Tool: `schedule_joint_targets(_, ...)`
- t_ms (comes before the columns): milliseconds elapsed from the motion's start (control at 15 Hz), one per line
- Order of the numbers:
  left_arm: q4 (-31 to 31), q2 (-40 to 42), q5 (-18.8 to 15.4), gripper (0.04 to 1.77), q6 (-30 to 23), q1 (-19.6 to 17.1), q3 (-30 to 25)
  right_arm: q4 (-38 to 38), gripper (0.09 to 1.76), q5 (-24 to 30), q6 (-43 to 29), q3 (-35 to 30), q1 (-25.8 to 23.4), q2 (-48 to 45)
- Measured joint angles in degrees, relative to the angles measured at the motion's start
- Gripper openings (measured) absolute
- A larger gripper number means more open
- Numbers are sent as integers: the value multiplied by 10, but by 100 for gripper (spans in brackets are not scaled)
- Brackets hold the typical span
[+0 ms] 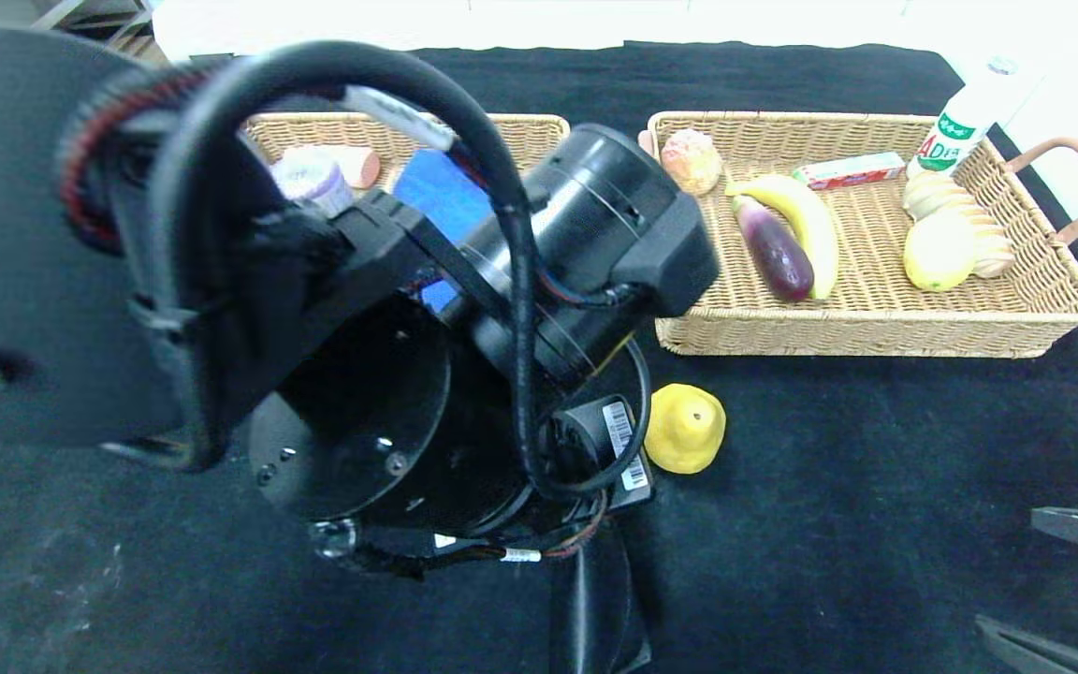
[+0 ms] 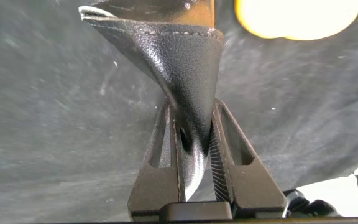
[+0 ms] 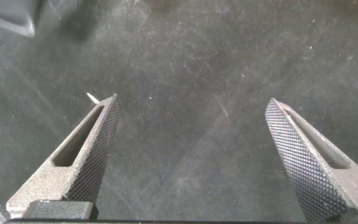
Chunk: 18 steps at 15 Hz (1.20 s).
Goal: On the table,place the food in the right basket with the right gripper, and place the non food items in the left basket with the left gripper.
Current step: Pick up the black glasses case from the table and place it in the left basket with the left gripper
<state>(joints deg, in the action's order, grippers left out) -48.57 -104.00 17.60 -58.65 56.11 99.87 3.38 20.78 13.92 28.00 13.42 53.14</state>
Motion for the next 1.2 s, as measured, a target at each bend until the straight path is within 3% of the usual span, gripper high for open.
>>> schedule_joint_targets(400, 5, 44, 10, 33, 86, -56, 32, 0, 171, -1, 0, -3, 5, 3)
schedule_joint_targets(733, 74, 52, 6, 32, 150, -120, 57, 1, 171, -2, 0, -2, 6, 2)
schedule_joint_targets(1200, 116, 49, 6, 32, 220, -172, 109, 2, 171, -2, -1, 0, 4, -7)
